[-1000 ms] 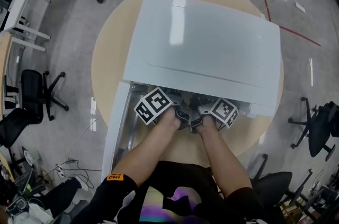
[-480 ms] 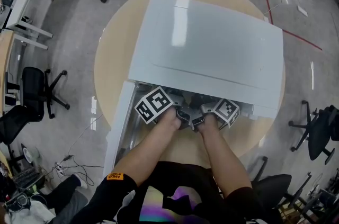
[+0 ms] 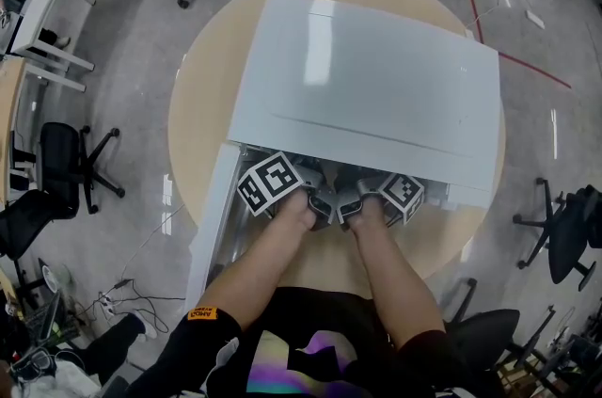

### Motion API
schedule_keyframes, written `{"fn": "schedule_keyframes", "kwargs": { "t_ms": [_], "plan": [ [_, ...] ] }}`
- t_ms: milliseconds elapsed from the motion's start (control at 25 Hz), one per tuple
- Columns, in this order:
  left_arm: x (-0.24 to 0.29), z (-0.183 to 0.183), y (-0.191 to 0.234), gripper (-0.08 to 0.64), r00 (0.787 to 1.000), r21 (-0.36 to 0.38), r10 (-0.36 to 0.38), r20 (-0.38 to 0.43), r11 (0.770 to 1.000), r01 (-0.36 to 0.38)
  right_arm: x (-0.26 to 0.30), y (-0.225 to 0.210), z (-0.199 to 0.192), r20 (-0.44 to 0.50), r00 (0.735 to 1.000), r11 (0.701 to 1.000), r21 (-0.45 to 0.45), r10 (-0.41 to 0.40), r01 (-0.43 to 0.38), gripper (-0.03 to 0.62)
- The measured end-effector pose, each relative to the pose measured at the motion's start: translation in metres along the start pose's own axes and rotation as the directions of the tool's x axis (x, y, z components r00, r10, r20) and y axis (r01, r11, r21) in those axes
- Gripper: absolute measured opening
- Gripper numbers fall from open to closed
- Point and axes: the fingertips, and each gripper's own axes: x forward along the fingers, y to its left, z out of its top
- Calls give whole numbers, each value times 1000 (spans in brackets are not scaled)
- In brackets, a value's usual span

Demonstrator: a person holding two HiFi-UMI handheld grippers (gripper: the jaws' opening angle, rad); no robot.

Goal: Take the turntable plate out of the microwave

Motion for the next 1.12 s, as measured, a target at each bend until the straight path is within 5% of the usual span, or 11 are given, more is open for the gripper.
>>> {"fn": "schedule_keyframes", "kwargs": {
  "t_ms": [240, 440, 800, 1120],
  "plan": [
    [-2, -13, 6, 107, 999, -1, -12, -40, 1000, 12, -5, -24, 11, 27, 1000, 1000, -18, -14, 15, 40],
    [-6, -21, 0, 107, 997, -5, -49, -57, 999, 49, -10, 3, 3, 31, 999, 998, -36, 44, -43, 38],
    [-35, -29, 31, 112, 999, -96, -54, -2, 994, 54, -22, 15, -4, 29, 994, 995, -8, 103, -103, 38],
    [-35, -25, 23, 143, 995, -62, -93, -18, 994, 92, -31, 27, -3, 34, 990, 990, -14, 138, -138, 40]
  ]
}}
